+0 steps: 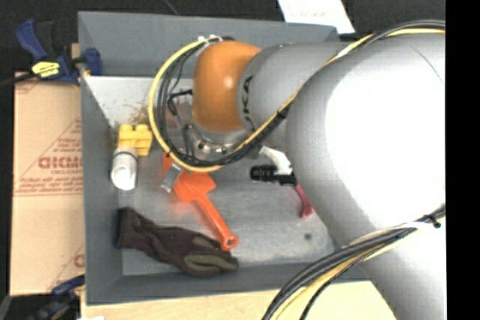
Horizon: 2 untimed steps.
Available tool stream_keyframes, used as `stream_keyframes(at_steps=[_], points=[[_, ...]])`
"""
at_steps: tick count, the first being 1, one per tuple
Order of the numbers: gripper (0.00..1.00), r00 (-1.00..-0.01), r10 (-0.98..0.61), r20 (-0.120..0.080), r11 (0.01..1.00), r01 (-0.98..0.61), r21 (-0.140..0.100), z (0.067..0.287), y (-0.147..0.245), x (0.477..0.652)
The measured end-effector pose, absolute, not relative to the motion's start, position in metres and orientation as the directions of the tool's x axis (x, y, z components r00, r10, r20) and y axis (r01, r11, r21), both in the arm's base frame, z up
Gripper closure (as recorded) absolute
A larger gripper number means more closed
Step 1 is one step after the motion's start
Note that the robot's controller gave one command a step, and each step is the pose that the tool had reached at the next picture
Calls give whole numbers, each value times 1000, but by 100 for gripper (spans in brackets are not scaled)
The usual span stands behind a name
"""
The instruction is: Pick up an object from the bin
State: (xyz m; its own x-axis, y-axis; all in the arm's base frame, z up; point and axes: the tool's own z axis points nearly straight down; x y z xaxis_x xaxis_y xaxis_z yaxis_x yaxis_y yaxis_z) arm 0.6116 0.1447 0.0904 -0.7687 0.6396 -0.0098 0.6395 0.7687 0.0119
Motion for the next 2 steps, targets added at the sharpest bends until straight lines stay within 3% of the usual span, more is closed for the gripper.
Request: stream_keyframes(at_steps=[2], points=[[100, -769, 639, -13, 769, 639, 15, 106, 144, 612]])
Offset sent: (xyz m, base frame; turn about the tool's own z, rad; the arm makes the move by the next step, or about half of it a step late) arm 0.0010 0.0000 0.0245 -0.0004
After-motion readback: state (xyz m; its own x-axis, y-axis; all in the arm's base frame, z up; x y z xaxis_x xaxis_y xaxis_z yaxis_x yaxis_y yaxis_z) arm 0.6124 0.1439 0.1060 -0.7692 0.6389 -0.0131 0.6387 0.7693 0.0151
